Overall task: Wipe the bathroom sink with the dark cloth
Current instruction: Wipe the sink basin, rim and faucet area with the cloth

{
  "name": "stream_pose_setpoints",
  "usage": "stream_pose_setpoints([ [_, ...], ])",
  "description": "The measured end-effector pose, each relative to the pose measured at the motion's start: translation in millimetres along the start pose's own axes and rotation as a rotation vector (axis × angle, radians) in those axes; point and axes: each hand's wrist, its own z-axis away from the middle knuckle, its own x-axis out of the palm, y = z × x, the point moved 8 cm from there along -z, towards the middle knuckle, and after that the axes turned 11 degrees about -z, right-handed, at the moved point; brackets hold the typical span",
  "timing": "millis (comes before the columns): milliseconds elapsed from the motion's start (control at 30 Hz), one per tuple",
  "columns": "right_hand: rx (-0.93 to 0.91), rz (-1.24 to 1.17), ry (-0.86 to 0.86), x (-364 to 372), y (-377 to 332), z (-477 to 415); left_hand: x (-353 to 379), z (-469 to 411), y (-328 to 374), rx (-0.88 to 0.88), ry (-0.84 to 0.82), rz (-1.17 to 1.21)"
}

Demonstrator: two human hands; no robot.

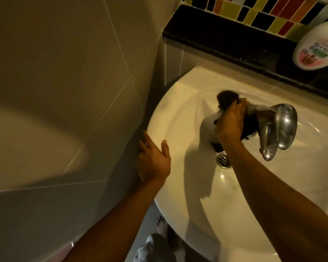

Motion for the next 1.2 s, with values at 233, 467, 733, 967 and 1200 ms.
stream_pose_setpoints([
  [233,0.052,-0.359,0.074,21,-56,-29,0,-3,-2,0.059,0.129,-0.083],
  [467,-0.382,-0.457,-0.118,48,-132,-8,2,-5,-3,0.053,0.13,-0.103],
  [733,-1.107,-0.091,-0.669,76,-162,57,0,-1,-2,0.051,0.098,-0.101],
  [967,-0.363,-0.153,-0.272,42,-109,-59,0,-3,-2,0.055,0.11,-0.083],
  [1200,-0.925,-0.253,-0.637,84,-164,100,1,-6,-1,0.066,0.07,-0.078],
])
